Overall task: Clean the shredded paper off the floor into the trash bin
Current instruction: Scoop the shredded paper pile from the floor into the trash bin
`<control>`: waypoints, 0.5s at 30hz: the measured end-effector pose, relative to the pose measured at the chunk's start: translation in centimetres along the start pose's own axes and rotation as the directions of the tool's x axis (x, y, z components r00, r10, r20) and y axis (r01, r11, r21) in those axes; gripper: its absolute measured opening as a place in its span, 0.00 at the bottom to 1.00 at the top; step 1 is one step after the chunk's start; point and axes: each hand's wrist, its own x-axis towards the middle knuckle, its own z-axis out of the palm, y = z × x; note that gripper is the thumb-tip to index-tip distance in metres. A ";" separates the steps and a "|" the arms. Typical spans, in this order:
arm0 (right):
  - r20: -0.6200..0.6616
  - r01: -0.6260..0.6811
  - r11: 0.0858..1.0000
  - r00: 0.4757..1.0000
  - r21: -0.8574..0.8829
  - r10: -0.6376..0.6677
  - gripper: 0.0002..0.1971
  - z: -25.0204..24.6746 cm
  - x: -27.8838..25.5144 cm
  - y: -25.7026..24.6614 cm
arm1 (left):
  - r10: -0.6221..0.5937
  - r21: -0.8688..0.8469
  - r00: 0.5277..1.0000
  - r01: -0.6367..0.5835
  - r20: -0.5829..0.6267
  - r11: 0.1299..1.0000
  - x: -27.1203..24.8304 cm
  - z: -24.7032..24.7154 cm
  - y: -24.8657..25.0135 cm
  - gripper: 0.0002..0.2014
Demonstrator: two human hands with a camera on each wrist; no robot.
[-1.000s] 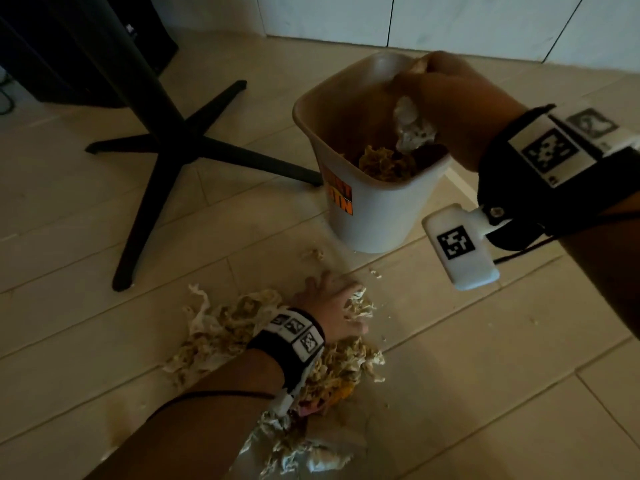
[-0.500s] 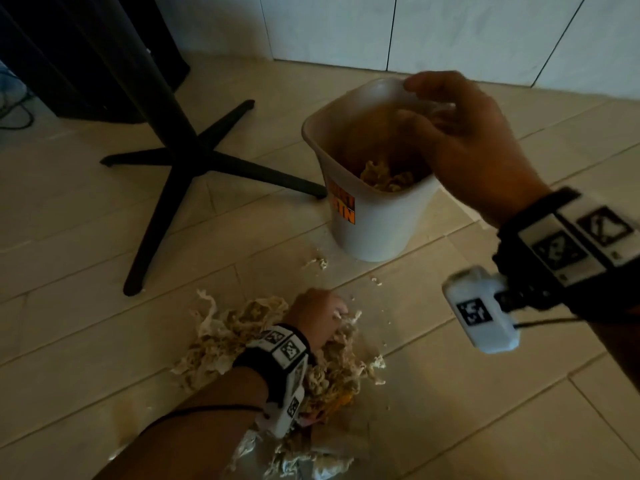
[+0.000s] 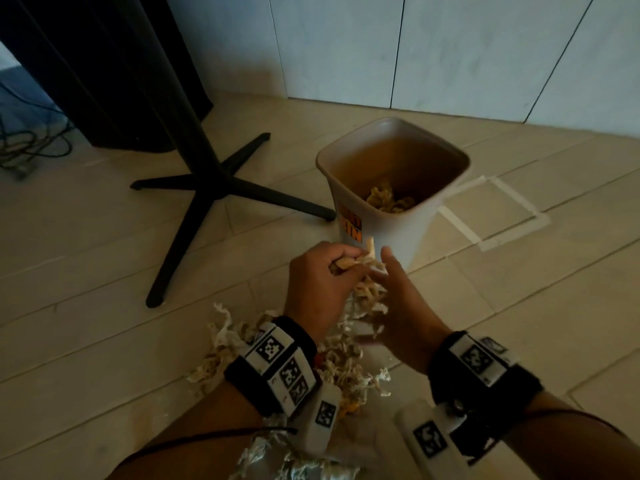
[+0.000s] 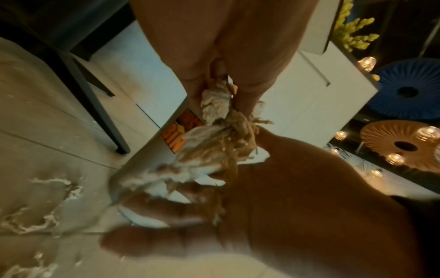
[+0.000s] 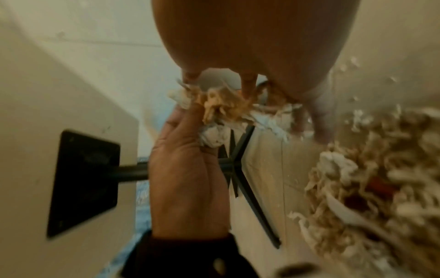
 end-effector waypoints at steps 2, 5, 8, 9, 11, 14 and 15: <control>0.122 -0.031 0.988 0.992 0.148 0.013 0.37 0.1 0.0 0.5 | 0.055 0.068 0.998 -0.055 0.010 0.996 -1.0 0.6 0.8 0.08; 0.129 0.000 0.970 0.991 0.245 -0.033 0.41 -0.2 -0.1 0.5 | 0.169 0.113 0.984 -0.174 0.059 0.978 -2.8 1.4 1.0 0.06; 0.096 -0.004 0.981 0.995 0.194 -0.015 0.40 -0.7 -0.2 0.1 | 0.232 0.128 0.961 -0.252 0.152 0.959 -4.3 1.6 0.6 0.08; 0.082 -0.005 0.990 0.997 0.140 -0.006 0.36 -0.8 -0.4 0.1 | 0.214 0.139 0.962 -0.239 0.171 0.961 -4.5 1.5 0.5 0.08; 0.030 0.008 0.999 1.000 0.037 -0.009 0.27 -0.5 -0.7 0.2 | 0.199 0.216 0.959 -0.242 0.200 0.946 -4.8 1.6 0.4 0.06; -0.085 0.055 0.998 0.995 -0.027 -0.057 0.18 -0.7 -0.2 1.3 | 0.209 0.310 0.943 -0.286 0.258 0.907 -5.0 1.7 0.0 0.07; -0.110 0.076 0.996 0.991 -0.038 -0.079 0.18 -0.8 0.0 1.6 | 0.214 0.315 0.933 -0.305 0.290 0.899 -5.0 1.7 -0.4 0.08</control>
